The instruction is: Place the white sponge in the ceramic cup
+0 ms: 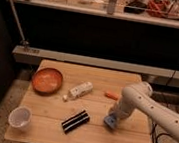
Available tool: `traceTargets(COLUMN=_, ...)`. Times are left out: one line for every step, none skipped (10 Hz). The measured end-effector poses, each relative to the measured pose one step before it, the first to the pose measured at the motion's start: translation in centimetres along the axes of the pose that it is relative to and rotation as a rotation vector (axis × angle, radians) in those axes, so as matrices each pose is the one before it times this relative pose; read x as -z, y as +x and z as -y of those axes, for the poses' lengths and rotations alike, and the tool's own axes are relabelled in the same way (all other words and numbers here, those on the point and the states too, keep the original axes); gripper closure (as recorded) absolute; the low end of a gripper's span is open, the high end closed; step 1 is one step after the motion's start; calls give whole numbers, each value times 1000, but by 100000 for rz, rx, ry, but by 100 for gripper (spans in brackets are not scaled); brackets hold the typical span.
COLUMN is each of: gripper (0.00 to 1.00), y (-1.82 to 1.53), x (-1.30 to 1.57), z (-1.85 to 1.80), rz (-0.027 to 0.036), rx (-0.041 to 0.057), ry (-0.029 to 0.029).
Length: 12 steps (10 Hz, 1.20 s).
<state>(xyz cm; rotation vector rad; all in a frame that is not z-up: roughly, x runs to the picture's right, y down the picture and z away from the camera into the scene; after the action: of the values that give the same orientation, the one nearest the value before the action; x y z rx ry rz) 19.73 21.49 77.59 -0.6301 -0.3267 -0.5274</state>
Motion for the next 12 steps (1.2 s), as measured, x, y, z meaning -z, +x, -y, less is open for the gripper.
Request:
traceTargets(gripper=97, y=-807, x=321, z=416, rz=-888, rx=2687, ry=4)
traceTargets(gripper=97, y=-984, x=130, z=833, rz=-556, rx=1664, ry=587)
traceTargets(gripper=97, y=-953, x=431, z=859, rz=-543, rx=1346, ry=480)
traceTargets(gripper=97, y=-948, x=639, z=896, rz=-585, rx=1428, ry=485)
traceTargets(gripper=97, y=-1046, x=1026, z=999, rz=-662, rx=1693, ry=376)
traceTargets(gripper=97, y=-428, x=459, z=160, rz=-829, rx=1018, ry=-32)
traceTargets(gripper=97, y=-172, x=181, z=-178, rz=-408, rx=331, ry=-30)
traceTargets(gripper=97, y=-365, x=258, z=208, rz=-460, rx=348, ry=797)
traceTargets(gripper=97, y=-831, x=304, z=718, rz=-251, rx=739, ry=657)
traceTargets(gripper=97, y=-769, x=304, z=724, rz=-136, rx=914, ry=547)
traceTargets(gripper=97, y=-1096, x=569, z=1028, rz=-308, rx=1323, ry=697)
traceTargets(gripper=97, y=-640, x=197, z=485, rz=-109, rx=955, ry=226)
